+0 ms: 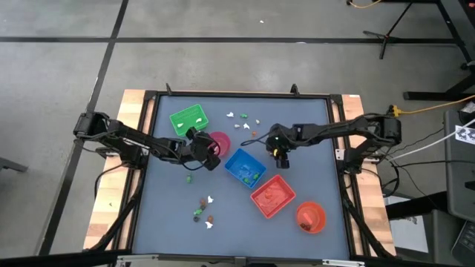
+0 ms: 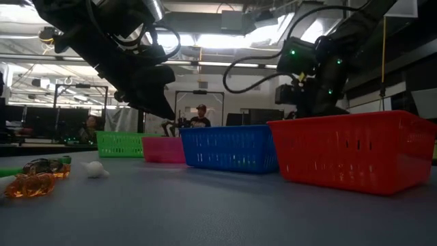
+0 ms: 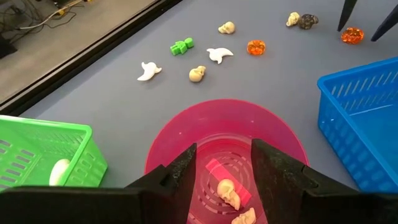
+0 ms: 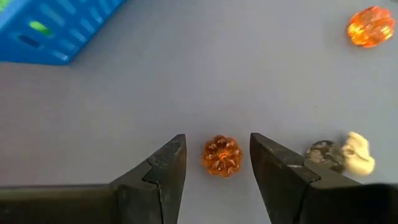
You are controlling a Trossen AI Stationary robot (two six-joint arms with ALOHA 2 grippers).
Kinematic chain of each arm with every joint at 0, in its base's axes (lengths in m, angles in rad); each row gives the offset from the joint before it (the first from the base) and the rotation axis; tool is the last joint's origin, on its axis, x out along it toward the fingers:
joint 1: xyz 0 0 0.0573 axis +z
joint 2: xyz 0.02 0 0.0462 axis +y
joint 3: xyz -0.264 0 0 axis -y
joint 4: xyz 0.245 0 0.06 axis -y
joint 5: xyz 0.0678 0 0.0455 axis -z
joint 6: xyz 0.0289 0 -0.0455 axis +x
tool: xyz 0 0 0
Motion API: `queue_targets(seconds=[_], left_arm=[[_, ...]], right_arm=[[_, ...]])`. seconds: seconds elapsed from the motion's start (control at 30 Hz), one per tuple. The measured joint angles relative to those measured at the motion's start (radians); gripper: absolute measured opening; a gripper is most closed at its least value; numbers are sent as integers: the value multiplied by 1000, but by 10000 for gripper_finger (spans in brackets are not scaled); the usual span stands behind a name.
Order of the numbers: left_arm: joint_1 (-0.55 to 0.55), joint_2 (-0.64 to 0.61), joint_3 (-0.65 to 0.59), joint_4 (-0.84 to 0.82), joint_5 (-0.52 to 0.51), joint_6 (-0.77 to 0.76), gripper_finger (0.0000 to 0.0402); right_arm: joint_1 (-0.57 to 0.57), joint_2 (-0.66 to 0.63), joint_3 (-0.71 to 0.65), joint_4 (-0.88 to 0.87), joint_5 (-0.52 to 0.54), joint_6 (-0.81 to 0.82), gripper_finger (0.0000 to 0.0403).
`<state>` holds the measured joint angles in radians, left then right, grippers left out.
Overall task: Sort Halloween decoration
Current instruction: Put the orange pumpkin toy into the orange bin
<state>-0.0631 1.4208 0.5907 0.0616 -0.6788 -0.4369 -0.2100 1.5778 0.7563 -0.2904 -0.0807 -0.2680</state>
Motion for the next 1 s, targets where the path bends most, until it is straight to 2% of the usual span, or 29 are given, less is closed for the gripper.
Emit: queue_targets(seconds=[0.27, 1.0], left_arm=[[0, 0, 0, 0, 0, -1, 137], [0, 0, 0, 0, 0, -7, 137]], right_arm=[[0, 41, 1, 4, 0, 0, 177], [0, 43, 2, 2, 0, 0, 175]])
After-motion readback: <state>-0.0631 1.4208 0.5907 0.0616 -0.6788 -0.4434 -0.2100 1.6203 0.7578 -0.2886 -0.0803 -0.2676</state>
